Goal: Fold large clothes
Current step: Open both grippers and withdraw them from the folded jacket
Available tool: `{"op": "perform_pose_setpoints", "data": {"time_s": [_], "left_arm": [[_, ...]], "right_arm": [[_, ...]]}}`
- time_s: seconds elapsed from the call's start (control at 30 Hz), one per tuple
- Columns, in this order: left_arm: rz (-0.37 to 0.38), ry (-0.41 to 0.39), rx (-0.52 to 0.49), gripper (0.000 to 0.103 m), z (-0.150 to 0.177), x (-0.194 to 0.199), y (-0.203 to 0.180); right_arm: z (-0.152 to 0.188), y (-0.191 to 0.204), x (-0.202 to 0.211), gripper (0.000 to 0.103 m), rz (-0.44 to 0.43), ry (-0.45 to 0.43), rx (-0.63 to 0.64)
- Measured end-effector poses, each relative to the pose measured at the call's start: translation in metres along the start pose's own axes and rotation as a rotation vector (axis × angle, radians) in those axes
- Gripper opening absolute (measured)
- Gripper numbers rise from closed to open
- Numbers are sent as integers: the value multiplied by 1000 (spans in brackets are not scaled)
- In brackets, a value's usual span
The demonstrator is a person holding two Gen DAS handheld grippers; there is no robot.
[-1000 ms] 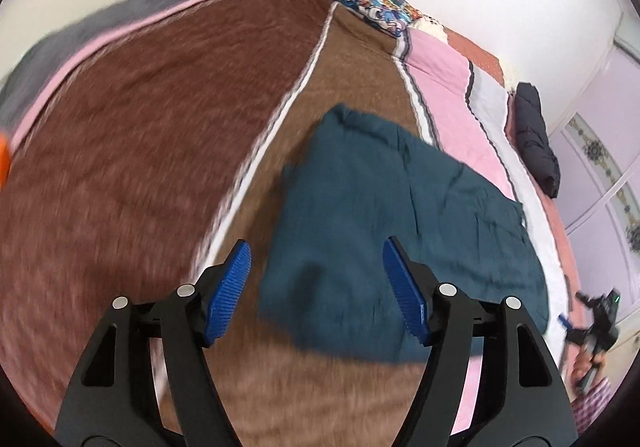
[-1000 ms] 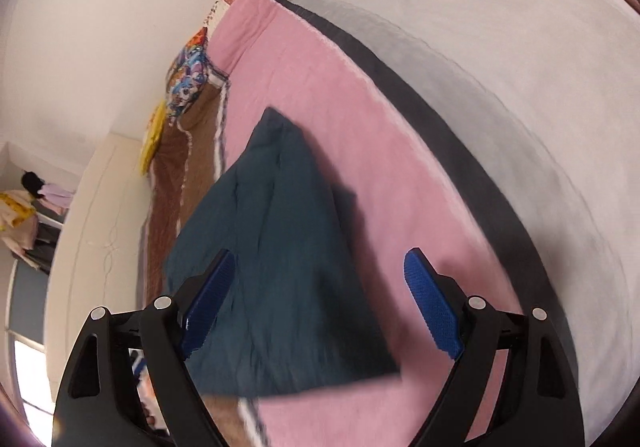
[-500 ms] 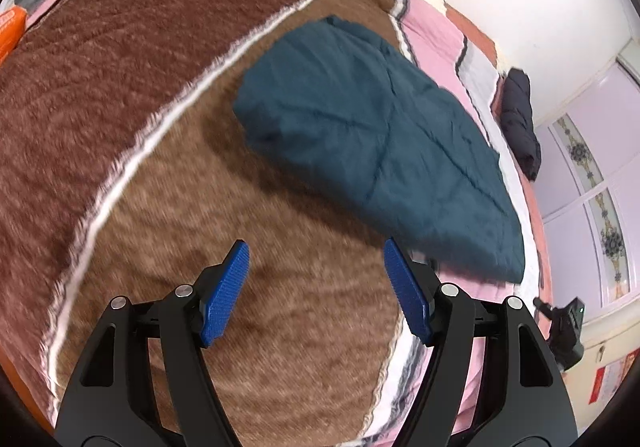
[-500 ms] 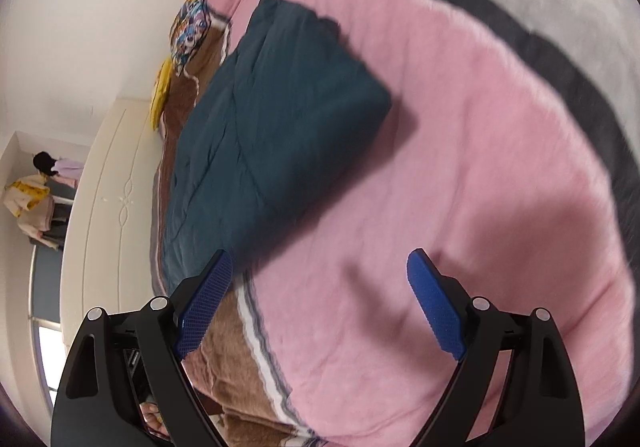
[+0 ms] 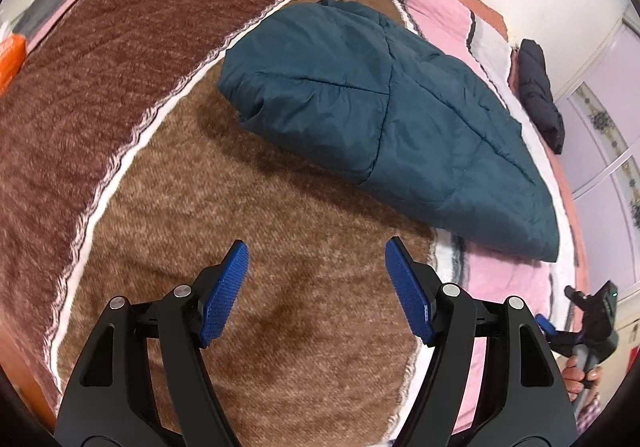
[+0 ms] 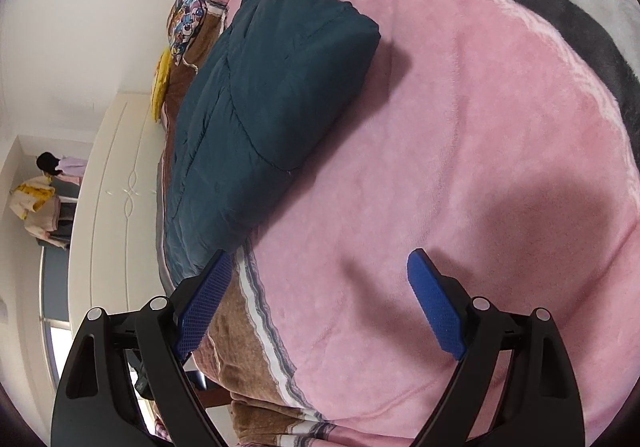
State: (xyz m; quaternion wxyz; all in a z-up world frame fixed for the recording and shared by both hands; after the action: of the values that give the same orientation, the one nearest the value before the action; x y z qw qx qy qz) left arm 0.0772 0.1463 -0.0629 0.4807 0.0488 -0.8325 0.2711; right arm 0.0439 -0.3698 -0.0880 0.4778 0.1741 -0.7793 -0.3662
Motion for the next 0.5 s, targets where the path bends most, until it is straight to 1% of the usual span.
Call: {"op": "perform_pose_setpoints", "data": {"time_s": [0.07,0.23,0.37,0.5], "left_arm": [[-15,-7,-16,70,-2,-4,-3],[-20,-13,-35,70,-7,-10,-10],[-8,-15,-47,70,-12,-14,-13],[16,-20,-34,72,-22,-20,-16]], "right_arm": [[-2,1,-1,87,3,2,5],[-5,2,-8,87,-3,5,2],[-10,2,-12,87,-10,2,1],[-20,1,-17,87,-30,-30,-16]]}}
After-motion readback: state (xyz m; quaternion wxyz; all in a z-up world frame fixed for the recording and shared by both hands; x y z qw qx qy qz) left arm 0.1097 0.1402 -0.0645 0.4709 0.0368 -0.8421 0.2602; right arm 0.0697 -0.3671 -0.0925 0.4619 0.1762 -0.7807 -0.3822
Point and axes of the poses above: each gripper's, at about its wrist camera, not at the fingertips, and x roughly against the way its jaws point, y to its left, z to its underside, the point moved 1 cm from there along -x, roughly the way its jaws point, and after that the axes turned 11 degrees about x, right-handed, at the moved point
